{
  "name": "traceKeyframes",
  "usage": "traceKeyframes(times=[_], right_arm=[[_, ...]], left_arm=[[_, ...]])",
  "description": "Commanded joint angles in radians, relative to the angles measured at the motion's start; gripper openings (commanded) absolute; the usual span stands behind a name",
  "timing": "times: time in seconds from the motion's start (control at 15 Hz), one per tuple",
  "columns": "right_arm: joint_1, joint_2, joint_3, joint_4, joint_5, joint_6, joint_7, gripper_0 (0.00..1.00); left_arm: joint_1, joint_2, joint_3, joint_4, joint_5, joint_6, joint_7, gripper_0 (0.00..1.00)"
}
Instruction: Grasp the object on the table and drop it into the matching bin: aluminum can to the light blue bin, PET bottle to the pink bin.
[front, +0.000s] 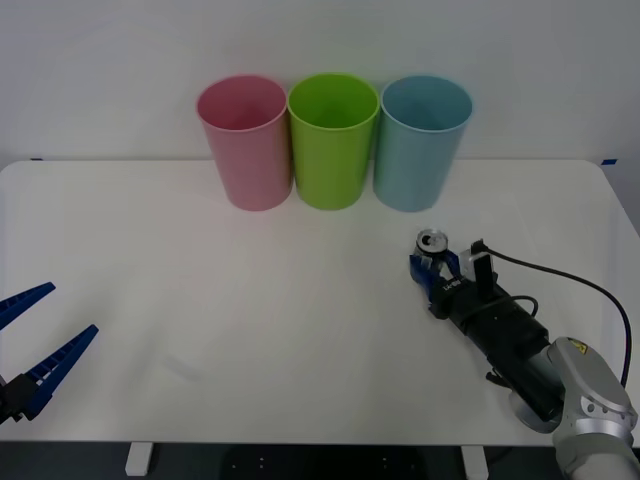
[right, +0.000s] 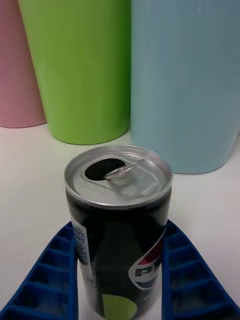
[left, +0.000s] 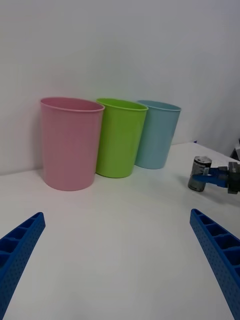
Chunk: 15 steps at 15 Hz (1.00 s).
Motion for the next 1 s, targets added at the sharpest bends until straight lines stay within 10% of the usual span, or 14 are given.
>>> traceKeyframes(times=[0.07, 1.0], right_arm=[[0.0, -0.001, 0.001, 0.0, -0.009, -0.005, 0.005, 0.0], [0.152, -0.042, 0.008, -0.293, -0.035, -0.037, -0.15, 0.0]], left_arm=[[0.0, 0.0, 0.0, 0.0, 0.0, 0.0, 0.0, 1.0], [0.0, 0.0, 0.0, 0.0, 0.0, 0.0, 0.0, 1.0]])
